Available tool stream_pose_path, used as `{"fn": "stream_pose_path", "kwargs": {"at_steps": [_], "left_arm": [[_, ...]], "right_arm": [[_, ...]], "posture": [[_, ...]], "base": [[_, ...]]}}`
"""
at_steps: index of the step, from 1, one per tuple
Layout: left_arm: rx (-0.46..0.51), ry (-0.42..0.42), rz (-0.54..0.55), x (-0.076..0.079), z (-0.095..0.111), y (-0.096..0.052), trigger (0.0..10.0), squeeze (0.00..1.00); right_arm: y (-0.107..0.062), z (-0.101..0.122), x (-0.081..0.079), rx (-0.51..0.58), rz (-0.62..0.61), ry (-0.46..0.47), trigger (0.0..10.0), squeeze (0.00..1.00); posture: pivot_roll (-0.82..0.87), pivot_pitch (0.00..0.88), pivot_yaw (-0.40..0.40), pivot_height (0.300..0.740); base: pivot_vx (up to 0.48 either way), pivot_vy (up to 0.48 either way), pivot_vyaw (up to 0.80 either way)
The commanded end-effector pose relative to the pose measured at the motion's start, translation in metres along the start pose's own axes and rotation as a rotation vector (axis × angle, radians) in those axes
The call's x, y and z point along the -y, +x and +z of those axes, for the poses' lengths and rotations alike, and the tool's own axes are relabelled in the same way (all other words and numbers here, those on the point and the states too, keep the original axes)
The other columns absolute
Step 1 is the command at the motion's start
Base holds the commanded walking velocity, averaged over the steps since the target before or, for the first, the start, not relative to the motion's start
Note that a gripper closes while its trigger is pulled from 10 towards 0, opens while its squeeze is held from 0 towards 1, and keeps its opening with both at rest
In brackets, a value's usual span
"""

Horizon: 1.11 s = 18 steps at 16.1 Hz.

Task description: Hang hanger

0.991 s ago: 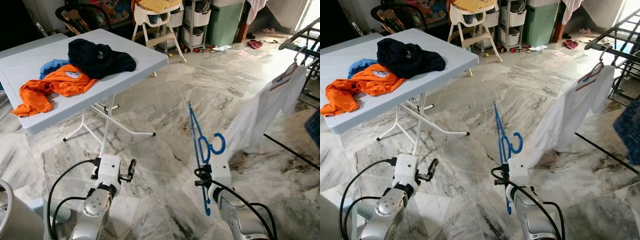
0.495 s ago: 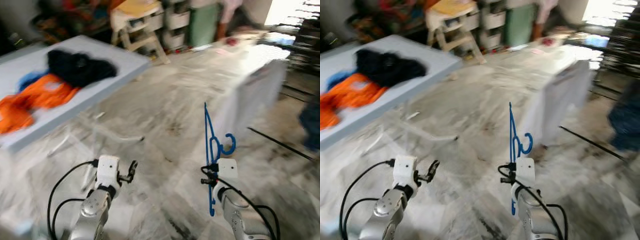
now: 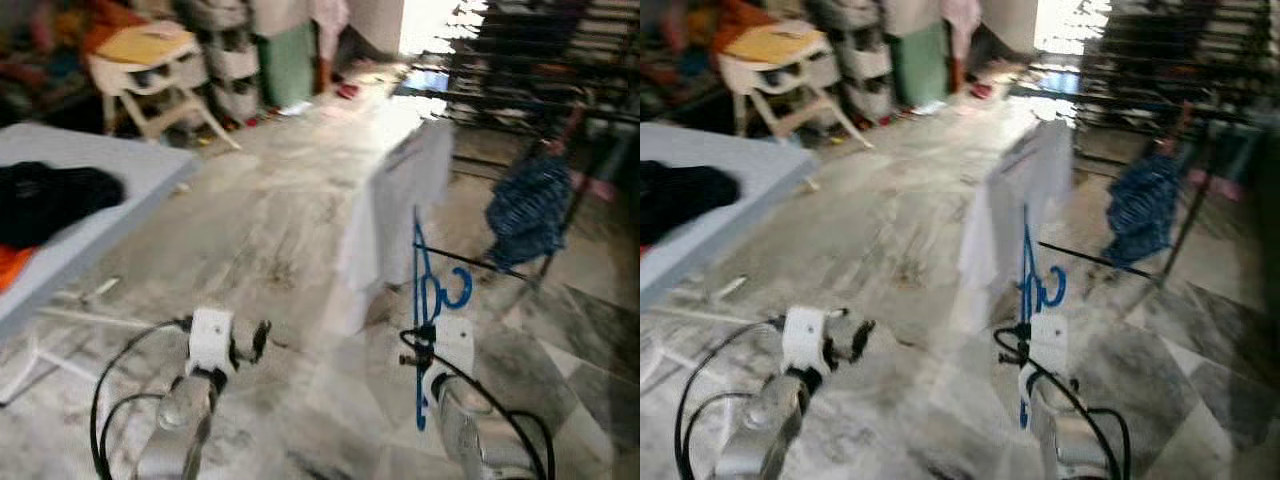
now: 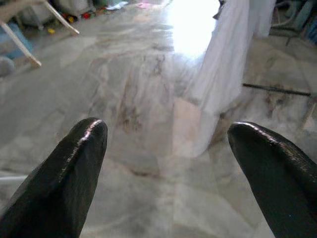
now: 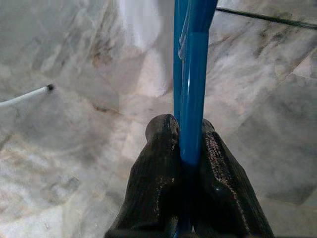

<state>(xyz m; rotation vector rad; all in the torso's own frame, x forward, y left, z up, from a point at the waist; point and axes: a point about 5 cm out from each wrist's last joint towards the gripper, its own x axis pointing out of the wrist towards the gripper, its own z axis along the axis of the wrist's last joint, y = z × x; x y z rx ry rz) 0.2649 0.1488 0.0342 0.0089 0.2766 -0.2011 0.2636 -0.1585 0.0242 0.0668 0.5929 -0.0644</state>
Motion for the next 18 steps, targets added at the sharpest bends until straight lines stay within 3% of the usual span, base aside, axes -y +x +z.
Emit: {"fn": "stream_pose_path", "kwargs": {"at_steps": [1, 7, 12, 18], "left_arm": [[-0.009, 0.000, -0.016, 0.0025, -0.0024, -0.0009, 10.0, 0.00], [-0.006, 0.003, -0.032, 0.0047, -0.0005, 0.0017, 10.0, 0.00], [-0.001, 0.004, -0.046, 0.0080, 0.0018, 0.0046, 10.0, 0.00], [-0.003, 0.006, -0.050, 0.0097, 0.0019, 0.0054, 10.0, 0.00]], "right_arm": [[0.0012, 0.0097, 0.0007, 0.028, -0.011, 0.004, 10.0, 0.00], [0.0048, 0.0127, -0.0005, 0.033, -0.032, 0.012, 10.0, 0.00], [0.0061, 0.0129, -0.0019, 0.028, -0.033, 0.007, 10.0, 0.00], [0.0082, 0.0121, -0.0046, 0.020, -0.024, 0.004, 10.0, 0.00]], "posture": [[-0.15, 0.000, 0.090, 0.740], [-0.15, 0.000, 0.096, 0.740], [-0.15, 0.000, 0.093, 0.740], [-0.15, 0.000, 0.095, 0.740]], "base": [[0.326, 0.000, 0.00], [0.333, 0.000, 0.00], [0.352, 0.000, -0.76], [0.352, 0.000, 0.00]]}}
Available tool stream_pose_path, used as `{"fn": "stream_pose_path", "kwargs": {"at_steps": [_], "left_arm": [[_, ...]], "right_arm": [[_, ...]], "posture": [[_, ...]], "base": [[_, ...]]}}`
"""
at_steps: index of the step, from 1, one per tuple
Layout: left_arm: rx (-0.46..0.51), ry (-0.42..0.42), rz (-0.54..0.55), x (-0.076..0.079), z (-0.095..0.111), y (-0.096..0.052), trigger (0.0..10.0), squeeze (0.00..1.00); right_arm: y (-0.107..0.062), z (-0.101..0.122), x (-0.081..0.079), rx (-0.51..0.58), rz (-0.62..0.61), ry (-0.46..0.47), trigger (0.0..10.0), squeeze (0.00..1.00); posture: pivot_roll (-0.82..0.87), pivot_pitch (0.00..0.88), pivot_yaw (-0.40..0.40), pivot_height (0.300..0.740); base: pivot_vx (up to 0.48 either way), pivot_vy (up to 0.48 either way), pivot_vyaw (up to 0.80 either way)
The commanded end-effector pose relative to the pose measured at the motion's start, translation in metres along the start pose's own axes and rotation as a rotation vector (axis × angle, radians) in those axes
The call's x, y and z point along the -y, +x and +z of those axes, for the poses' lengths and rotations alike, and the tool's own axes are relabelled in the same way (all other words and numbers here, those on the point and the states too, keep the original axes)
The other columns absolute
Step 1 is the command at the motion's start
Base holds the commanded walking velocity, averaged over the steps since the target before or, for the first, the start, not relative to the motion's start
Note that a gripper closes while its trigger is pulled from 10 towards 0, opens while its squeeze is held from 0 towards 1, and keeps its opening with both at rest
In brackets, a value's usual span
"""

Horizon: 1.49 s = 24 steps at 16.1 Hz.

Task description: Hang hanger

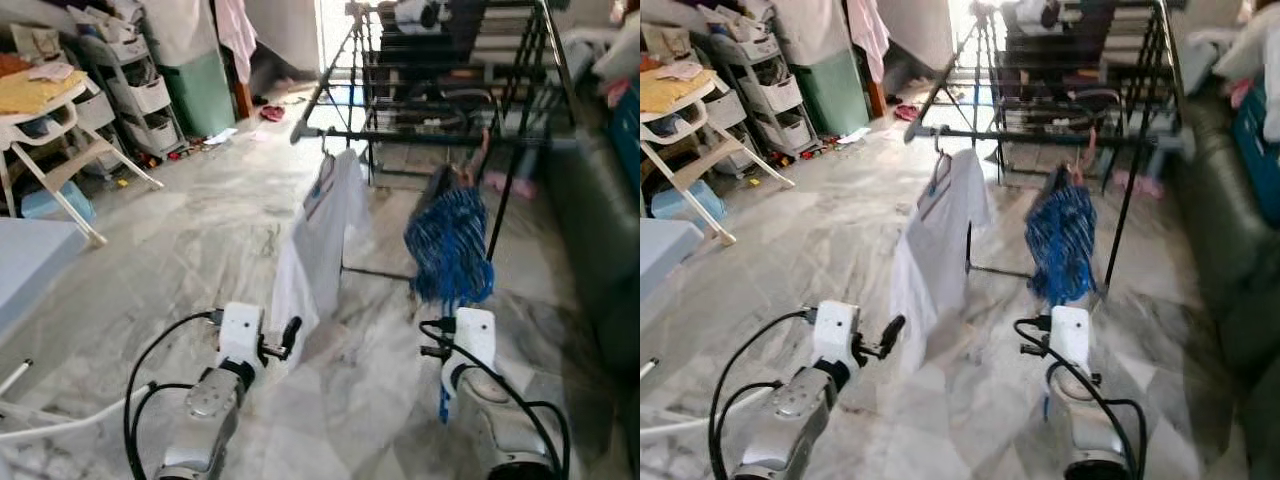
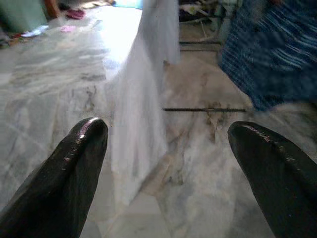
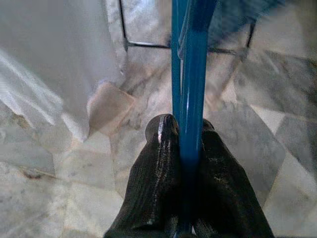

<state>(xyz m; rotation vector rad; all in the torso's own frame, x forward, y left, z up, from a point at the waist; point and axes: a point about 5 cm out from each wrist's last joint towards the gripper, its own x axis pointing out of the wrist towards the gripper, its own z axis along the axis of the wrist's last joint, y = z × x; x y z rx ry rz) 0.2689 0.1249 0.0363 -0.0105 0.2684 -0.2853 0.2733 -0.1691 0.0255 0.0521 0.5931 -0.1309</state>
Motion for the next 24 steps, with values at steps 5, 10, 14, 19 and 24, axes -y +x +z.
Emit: {"fn": "stream_pose_path", "kwargs": {"at_steps": [5, 10, 14, 19, 24], "left_arm": [[-0.017, 0.016, 0.029, -0.012, -0.003, -0.004, 10.0, 0.00], [-0.022, 0.020, 0.025, -0.011, -0.004, -0.004, 10.0, 0.00], [-0.028, 0.026, 0.018, -0.010, -0.005, -0.004, 10.0, 0.00], [-0.034, 0.031, 0.018, -0.010, -0.008, -0.005, 10.0, 0.00], [-0.042, 0.036, 0.018, -0.011, -0.010, -0.006, 10.0, 0.00]], "right_arm": [[0.000, 0.005, -0.017, 0.031, 0.069, -0.037, 10.0, 0.00], [0.000, 0.004, -0.017, 0.023, 0.069, -0.038, 10.0, 0.00], [0.006, 0.015, -0.012, 0.033, 0.021, -0.011, 10.0, 0.00], [0.009, 0.020, -0.005, 0.043, -0.025, -0.009, 10.0, 0.00], [0.010, 0.015, -0.008, 0.015, -0.017, 0.004, 10.0, 0.00]], "posture": [[-0.15, 0.000, 0.100, 0.740], [-0.15, 0.000, 0.098, 0.740], [-0.15, 0.000, 0.098, 0.740], [-0.14, 0.000, 0.095, 0.740], [-0.14, 0.000, 0.094, 0.740]], "base": [[0.340, 0.159, 0.20], [0.330, 0.272, 0.00], [0.332, 0.269, 0.00], [0.350, 0.053, 0.00], [0.362, 0.000, -0.32]]}}
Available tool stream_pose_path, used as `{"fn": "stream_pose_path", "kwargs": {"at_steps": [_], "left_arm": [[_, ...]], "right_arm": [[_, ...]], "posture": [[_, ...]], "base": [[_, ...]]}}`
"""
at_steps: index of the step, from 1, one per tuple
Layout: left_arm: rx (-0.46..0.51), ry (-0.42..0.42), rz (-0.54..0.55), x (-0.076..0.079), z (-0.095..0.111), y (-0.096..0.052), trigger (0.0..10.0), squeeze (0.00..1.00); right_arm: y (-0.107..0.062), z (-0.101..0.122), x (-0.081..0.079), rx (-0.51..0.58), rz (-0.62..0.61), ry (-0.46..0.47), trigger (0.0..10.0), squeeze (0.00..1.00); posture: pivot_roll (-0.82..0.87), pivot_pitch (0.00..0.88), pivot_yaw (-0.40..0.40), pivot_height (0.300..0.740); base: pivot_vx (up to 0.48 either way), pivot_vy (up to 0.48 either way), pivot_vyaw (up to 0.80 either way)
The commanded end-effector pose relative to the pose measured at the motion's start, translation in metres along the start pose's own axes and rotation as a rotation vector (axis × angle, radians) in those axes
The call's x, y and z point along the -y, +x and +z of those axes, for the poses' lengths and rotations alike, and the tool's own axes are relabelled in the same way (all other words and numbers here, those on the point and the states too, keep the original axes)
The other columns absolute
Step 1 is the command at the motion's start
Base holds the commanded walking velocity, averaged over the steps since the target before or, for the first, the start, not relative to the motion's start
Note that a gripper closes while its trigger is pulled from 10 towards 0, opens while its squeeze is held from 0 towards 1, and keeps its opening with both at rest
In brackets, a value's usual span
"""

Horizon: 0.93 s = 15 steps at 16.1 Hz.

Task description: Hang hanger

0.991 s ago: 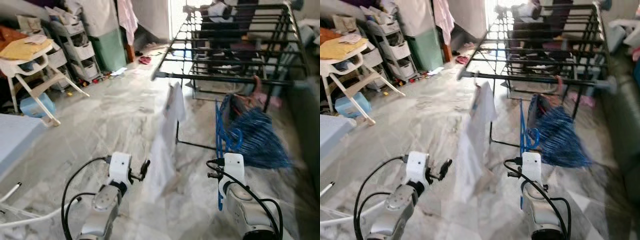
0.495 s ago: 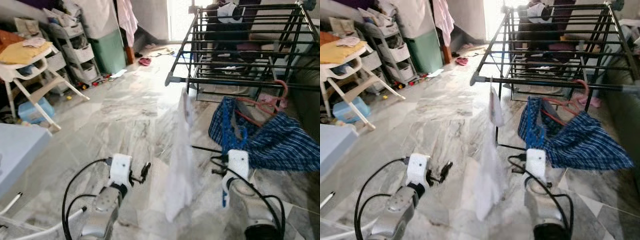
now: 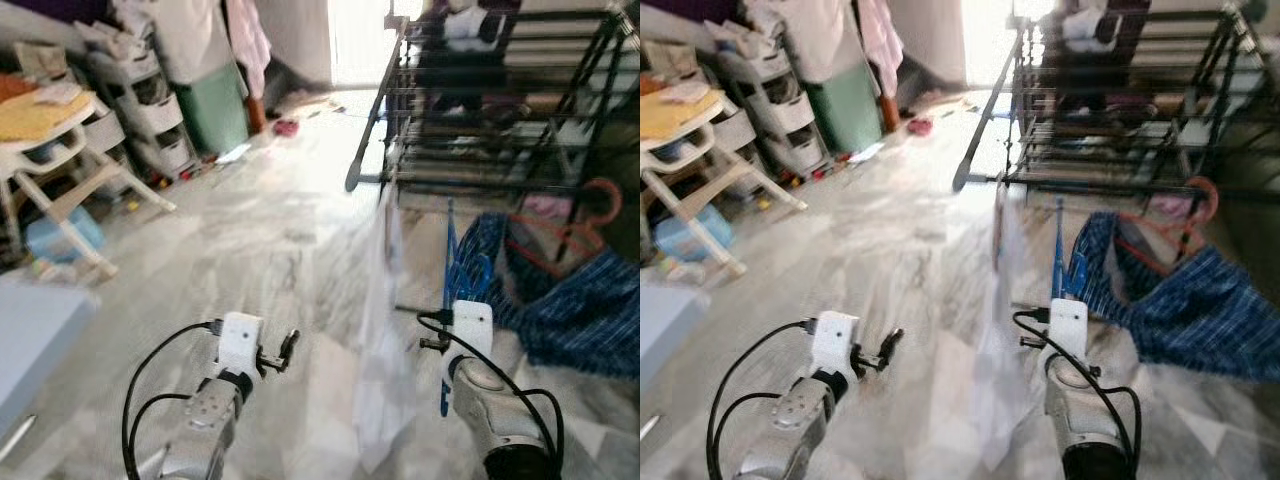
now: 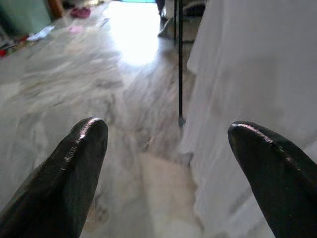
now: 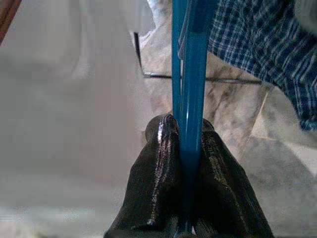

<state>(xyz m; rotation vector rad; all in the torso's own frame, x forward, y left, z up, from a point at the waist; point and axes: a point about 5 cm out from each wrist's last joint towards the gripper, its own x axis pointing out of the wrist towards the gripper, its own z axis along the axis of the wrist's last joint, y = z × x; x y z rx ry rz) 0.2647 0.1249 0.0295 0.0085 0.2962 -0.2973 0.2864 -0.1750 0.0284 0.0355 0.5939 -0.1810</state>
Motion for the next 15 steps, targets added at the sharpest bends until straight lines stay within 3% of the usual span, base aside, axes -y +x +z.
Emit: {"fn": "stream_pose_path", "kwargs": {"at_steps": [1, 10, 13, 15], "left_arm": [[-0.013, 0.020, 0.028, -0.012, -0.002, -0.004, 10.0, 0.00], [-0.020, 0.021, 0.025, -0.010, -0.004, -0.005, 10.0, 0.00], [-0.006, 0.002, 0.007, -0.009, -0.003, -0.007, 10.0, 0.00], [0.003, 0.003, -0.069, -0.003, -0.003, -0.011, 10.0, 0.00]], "right_arm": [[0.000, 0.004, -0.012, 0.012, 0.034, 0.013, 10.0, 0.00], [0.006, 0.022, -0.002, 0.046, 0.007, 0.016, 10.0, 0.00], [0.006, 0.023, -0.004, 0.060, 0.003, -0.002, 10.0, 0.00], [0.006, 0.021, -0.005, 0.052, 0.007, 0.000, 10.0, 0.00]], "posture": [[-0.14, 0.000, 0.095, 0.740], [-0.14, 0.000, 0.093, 0.740], [-0.14, 0.000, 0.091, 0.740], [-0.13, 0.000, 0.091, 0.740]], "base": [[0.371, 0.000, 0.00], [0.320, 0.000, 0.00], [0.000, 0.000, 0.00], [0.000, 0.000, 0.00]]}}
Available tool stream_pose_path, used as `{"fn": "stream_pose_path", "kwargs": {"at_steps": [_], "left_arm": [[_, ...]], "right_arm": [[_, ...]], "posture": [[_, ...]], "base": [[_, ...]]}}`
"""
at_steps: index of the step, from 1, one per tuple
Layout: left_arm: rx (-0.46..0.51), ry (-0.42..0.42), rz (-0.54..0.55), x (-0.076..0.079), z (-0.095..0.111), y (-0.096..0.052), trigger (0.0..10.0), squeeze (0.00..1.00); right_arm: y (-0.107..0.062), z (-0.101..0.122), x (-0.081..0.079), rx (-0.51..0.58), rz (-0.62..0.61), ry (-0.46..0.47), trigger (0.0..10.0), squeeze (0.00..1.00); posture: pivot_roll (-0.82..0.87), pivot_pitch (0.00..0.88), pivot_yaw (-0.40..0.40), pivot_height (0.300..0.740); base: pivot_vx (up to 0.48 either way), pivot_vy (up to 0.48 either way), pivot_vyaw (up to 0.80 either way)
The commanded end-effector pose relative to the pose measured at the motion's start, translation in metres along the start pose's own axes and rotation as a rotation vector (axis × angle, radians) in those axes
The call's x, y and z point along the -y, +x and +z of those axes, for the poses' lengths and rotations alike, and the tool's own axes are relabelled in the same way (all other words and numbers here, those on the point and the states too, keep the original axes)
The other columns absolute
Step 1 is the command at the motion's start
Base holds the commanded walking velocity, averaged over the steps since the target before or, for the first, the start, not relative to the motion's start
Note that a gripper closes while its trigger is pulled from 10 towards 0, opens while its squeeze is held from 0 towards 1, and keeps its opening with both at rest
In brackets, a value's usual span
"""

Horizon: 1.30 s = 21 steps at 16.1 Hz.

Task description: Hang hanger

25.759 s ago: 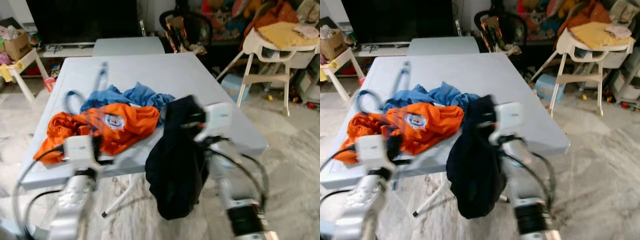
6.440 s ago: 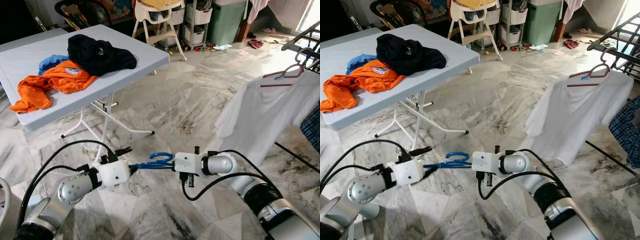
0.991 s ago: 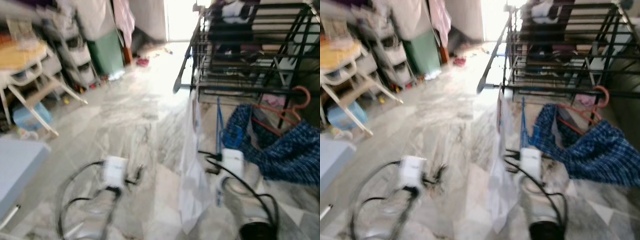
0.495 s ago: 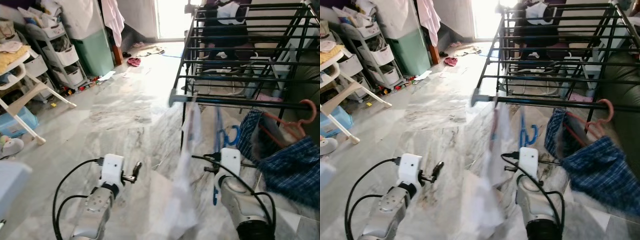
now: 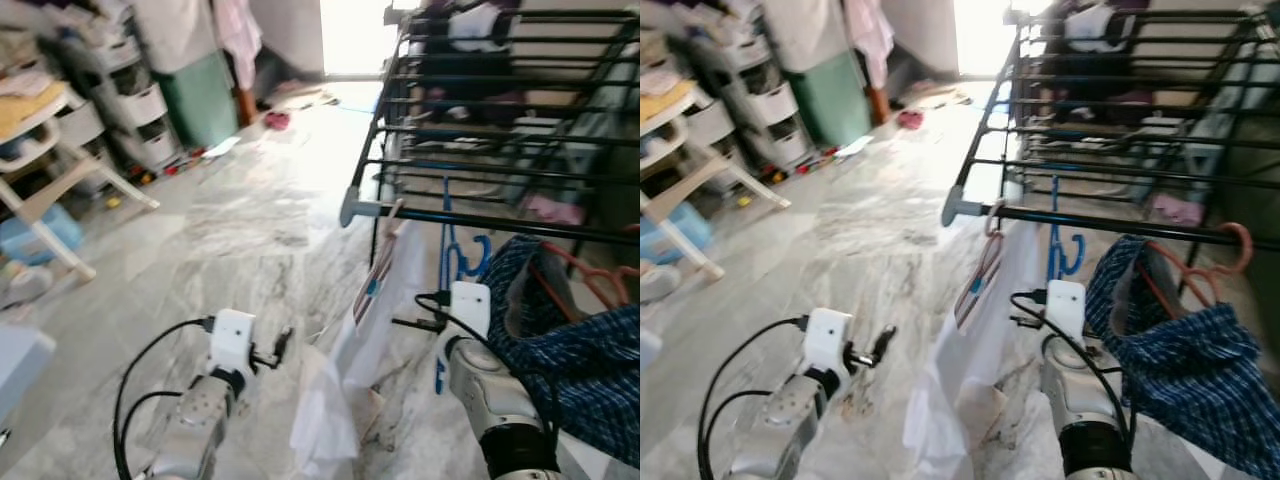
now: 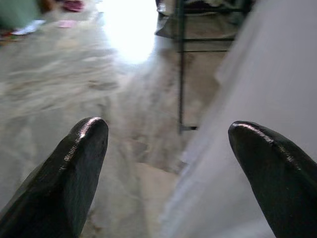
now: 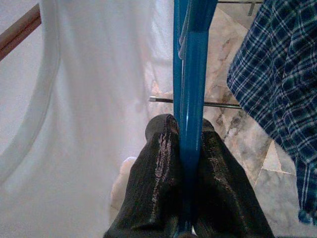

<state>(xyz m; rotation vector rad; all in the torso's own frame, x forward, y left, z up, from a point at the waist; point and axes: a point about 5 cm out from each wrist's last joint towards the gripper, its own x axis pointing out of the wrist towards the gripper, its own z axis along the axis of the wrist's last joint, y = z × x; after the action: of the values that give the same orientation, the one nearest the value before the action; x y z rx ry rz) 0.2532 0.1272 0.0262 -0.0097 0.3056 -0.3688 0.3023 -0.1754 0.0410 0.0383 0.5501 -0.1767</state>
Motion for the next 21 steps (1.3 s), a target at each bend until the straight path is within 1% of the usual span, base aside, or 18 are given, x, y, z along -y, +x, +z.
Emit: {"fn": "stream_pose_path", "kwargs": {"at_steps": [1, 3, 5, 6, 8, 10, 12, 14, 16, 17, 18, 19, 20, 21], "left_arm": [[0.020, 0.009, -0.060, 0.003, 0.003, -0.003, 10.0, 0.00], [0.036, 0.018, -0.128, 0.008, 0.004, -0.007, 10.0, 0.00], [0.032, 0.063, -0.171, 0.008, 0.004, -0.011, 10.0, 0.00], [0.027, 0.071, -0.170, 0.007, 0.004, -0.012, 10.0, 0.00], [0.026, 0.069, -0.176, 0.005, 0.003, -0.012, 10.0, 0.00], [0.027, 0.069, -0.179, 0.004, 0.004, -0.012, 10.0, 0.00], [0.027, 0.069, -0.176, 0.003, 0.004, -0.013, 10.0, 0.00], [0.035, 0.068, -0.183, 0.004, 0.004, -0.014, 10.0, 0.00], [0.040, 0.073, -0.192, 0.005, 0.004, -0.015, 10.0, 0.00], [0.039, 0.075, -0.192, 0.005, 0.004, -0.016, 10.0, 0.00], [0.038, 0.078, -0.191, 0.005, 0.004, -0.016, 10.0, 0.00], [0.038, 0.081, -0.189, 0.004, 0.004, -0.016, 10.0, 0.00], [0.038, 0.083, -0.188, 0.004, 0.004, -0.017, 10.0, 0.00], [0.038, 0.084, -0.189, 0.004, 0.004, -0.017, 10.0, 0.00]], "right_arm": [[0.001, 0.002, -0.002, 0.009, 0.001, -0.003, 10.0, 0.00], [0.003, 0.008, 0.000, 0.017, -0.002, -0.003, 10.0, 0.00], [0.007, 0.020, 0.003, 0.044, -0.008, -0.011, 10.0, 0.00], [0.010, 0.027, 0.001, 0.048, -0.003, -0.008, 10.0, 0.00], [0.016, 0.039, -0.003, 0.047, -0.006, -0.047, 10.0, 0.00], [0.020, 0.049, -0.003, 0.061, -0.009, -0.055, 10.0, 0.00], [0.025, 0.057, -0.001, 0.049, -0.015, -0.050, 10.0, 0.00], [0.027, 0.068, -0.004, 0.069, -0.011, -0.054, 10.0, 0.00], [0.028, 0.080, -0.009, 0.116, -0.001, -0.071, 10.0, 0.00], [0.028, 0.080, -0.010, 0.119, 0.005, -0.082, 10.0, 0.00], [0.027, 0.075, -0.012, 0.113, 0.011, -0.098, 10.0, 0.00], [0.027, 0.069, -0.011, 0.105, 0.007, -0.117, 10.0, 0.00], [0.027, 0.059, -0.011, 0.099, 0.018, -0.110, 10.0, 0.00], [0.027, 0.050, -0.010, 0.084, 0.015, -0.127, 10.0, 0.00]], "posture": [[-0.13, 0.000, 0.091, 0.740], [-0.13, 0.000, 0.090, 0.740], [-0.13, 0.000, 0.091, 0.740], [-0.12, 0.000, 0.092, 0.740], [-0.12, 0.000, 0.089, 0.740], [-0.11, 0.000, 0.087, 0.740], [-0.11, 0.000, 0.085, 0.740], [-0.11, 0.000, 0.082, 0.740], [-0.10, 0.000, 0.082, 0.740], [-0.10, 0.000, 0.081, 0.740], [-0.10, 0.000, 0.080, 0.740], [-0.10, 0.000, 0.080, 0.740], [-0.10, 0.000, 0.081, 0.740], [-0.10, 0.000, 0.081, 0.740]], "base": [[0.000, 0.000, 0.00], [0.000, 0.000, 0.00], [0.000, 0.000, 0.00], [0.000, 0.000, 0.00], [0.000, 0.000, 0.00], [0.000, 0.000, 0.00], [0.000, 0.000, 0.00], [0.000, 0.000, 0.00], [0.000, 0.000, 0.00], [0.000, 0.000, 0.00], [0.000, 0.000, 0.00], [0.000, 0.000, 0.00], [0.000, 0.000, 0.00], [0.000, 0.000, 0.00]]}}
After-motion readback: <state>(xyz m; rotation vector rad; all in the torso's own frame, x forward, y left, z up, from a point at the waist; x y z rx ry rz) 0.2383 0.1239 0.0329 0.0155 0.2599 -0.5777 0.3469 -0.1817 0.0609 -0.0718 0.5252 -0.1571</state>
